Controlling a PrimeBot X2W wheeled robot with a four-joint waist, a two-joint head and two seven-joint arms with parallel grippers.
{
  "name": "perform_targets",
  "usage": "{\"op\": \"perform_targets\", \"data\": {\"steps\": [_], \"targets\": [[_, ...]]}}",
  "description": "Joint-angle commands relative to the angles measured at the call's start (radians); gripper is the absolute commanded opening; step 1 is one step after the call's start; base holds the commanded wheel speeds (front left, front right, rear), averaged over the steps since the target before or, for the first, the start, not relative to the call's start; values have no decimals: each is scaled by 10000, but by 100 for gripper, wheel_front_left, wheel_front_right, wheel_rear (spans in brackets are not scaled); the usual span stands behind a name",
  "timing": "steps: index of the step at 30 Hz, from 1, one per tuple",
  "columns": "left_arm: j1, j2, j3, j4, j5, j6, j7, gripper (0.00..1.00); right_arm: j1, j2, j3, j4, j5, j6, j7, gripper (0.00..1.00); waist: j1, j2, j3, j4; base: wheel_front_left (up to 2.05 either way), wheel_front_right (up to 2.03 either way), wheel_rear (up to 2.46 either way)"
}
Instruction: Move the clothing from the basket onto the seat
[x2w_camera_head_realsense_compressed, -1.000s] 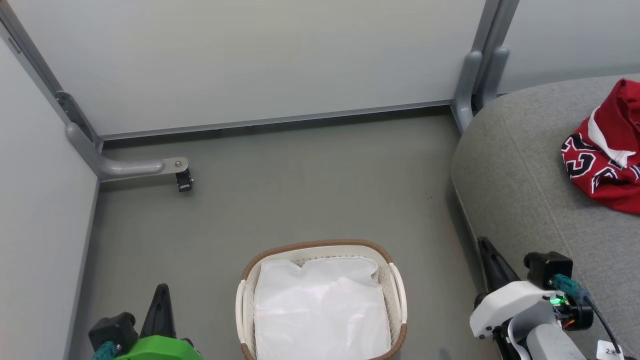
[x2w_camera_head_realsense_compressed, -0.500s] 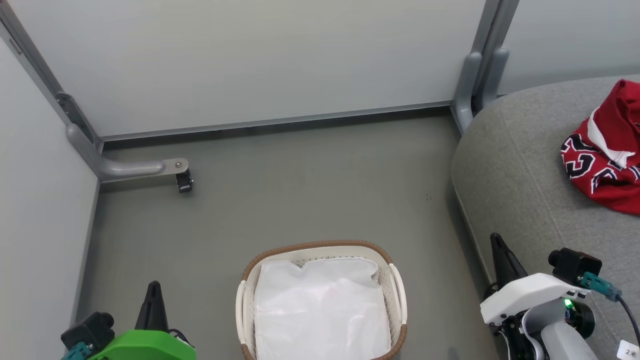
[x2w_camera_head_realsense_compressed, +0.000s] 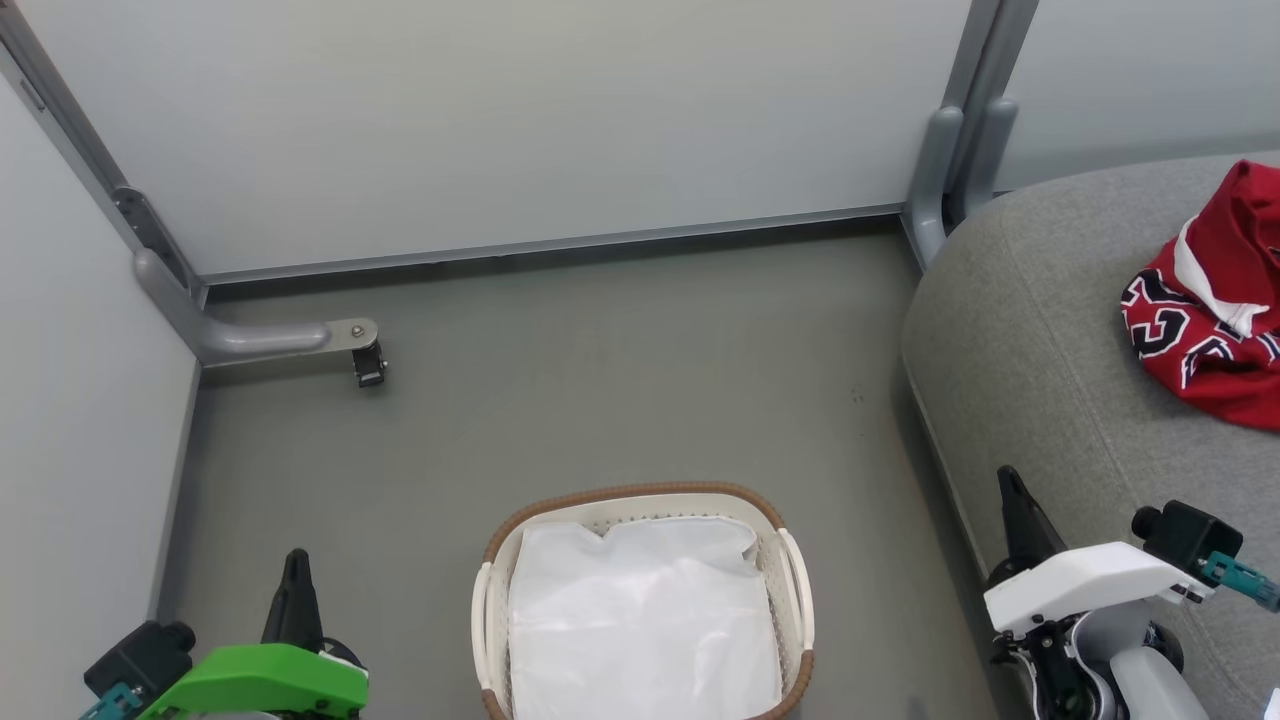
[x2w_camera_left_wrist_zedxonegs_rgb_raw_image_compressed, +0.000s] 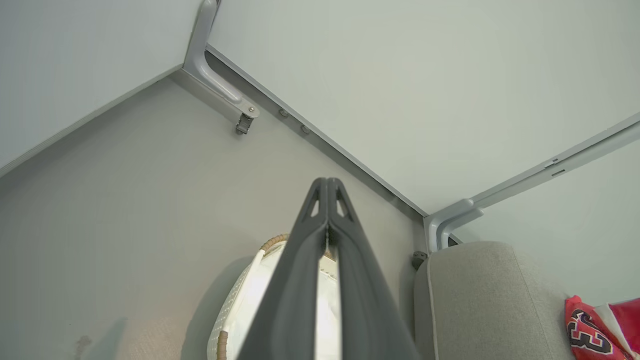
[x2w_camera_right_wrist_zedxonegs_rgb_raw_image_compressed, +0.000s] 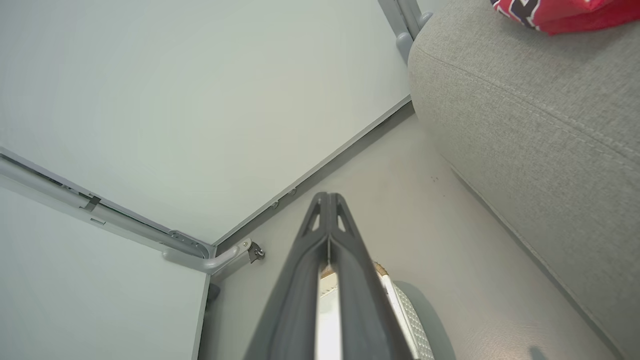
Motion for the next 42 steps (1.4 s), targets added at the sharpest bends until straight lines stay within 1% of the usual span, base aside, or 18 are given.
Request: {"op": "perform_targets", "data": {"steps": [1, 18, 42], "targets": [[-303, 40, 56, -186, -348, -61, 70, 0, -47, -52, -74, -196, 374, -4, 100, 0, 1, 0, -3, 0, 0, 0, 0], [-465, 51, 271, -412, -2395, -183, 606, 0, 105, -68, -340, -558, 2494, -5, 648, 0, 1, 0, -37, 0, 0, 0, 0], [-627, 65, 531, -667, -4752, -327, 1235, 0, 259, -85, -649, -969, 4955, -8, 1287, 0, 1, 0, -86, 1, 0, 0, 0]]}}
